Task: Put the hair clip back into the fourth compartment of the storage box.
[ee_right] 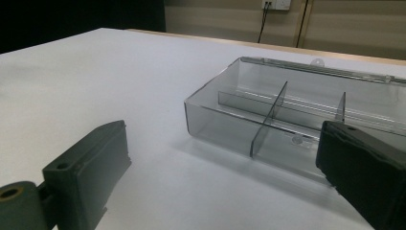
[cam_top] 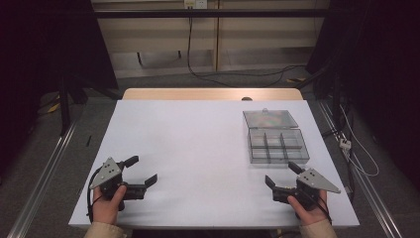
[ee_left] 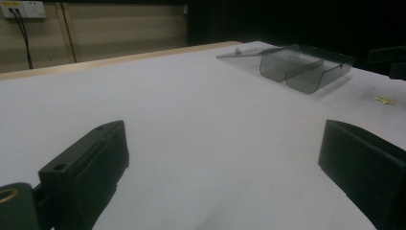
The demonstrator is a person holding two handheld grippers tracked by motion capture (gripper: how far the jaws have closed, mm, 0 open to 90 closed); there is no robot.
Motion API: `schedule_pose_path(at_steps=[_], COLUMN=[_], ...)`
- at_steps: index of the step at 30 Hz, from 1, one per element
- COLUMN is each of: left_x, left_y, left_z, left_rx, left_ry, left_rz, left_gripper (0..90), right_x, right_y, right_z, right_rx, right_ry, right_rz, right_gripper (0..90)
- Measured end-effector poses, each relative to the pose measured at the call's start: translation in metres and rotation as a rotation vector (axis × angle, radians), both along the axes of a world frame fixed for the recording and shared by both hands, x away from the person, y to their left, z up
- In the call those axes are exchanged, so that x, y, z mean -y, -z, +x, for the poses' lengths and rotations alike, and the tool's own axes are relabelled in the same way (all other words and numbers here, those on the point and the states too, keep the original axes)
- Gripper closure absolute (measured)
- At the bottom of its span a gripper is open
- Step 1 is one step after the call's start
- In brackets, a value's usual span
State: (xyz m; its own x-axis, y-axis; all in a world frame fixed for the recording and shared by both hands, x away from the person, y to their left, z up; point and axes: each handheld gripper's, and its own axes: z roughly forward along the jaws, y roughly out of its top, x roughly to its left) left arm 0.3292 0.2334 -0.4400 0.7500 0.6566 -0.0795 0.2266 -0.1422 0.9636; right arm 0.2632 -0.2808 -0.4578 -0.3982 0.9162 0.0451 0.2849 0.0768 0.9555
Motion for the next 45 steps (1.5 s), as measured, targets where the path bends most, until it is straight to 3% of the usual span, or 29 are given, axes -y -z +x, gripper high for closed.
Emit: schedule_pose_path(at_steps=[14,18,27,33,39,45], left_x=[0.002,0.003,0.002,0.003,0.003,0.005], left_y=[-0.001,-0.001,0.000,-0.001,-0.001,0.000], left_z=[0.000,0.000,0.000,-0.001,0.000,0.000], left_rx=[0.003,0.003,0.002,0.004,0.004,-0.001], left_ry=[0.009,0.010,0.011,0.011,0.015,0.016], left_rz=[0.013,0.018,0.018,0.023,0.021,0.023], left_gripper=[3.1,3.2,3.2,3.2,3.3,3.3], right_x=[0.010,0.019,0.026,0.031,0.038,0.040], right_y=[-0.005,-0.006,-0.004,-0.001,0.001,0.003], right_z=[0.010,0.012,0.009,0.003,0.000,-0.002], right_rx=[-0.124,-0.189,-0.277,-0.318,-0.339,-0.346], right_ry=[-0.022,-0.031,-0.046,-0.057,-0.049,-0.052], right_rz=[-0.050,-0.049,-0.080,-0.114,-0.110,-0.112], right_gripper=[5.0,18.6,28.3,36.3,43.6,45.3])
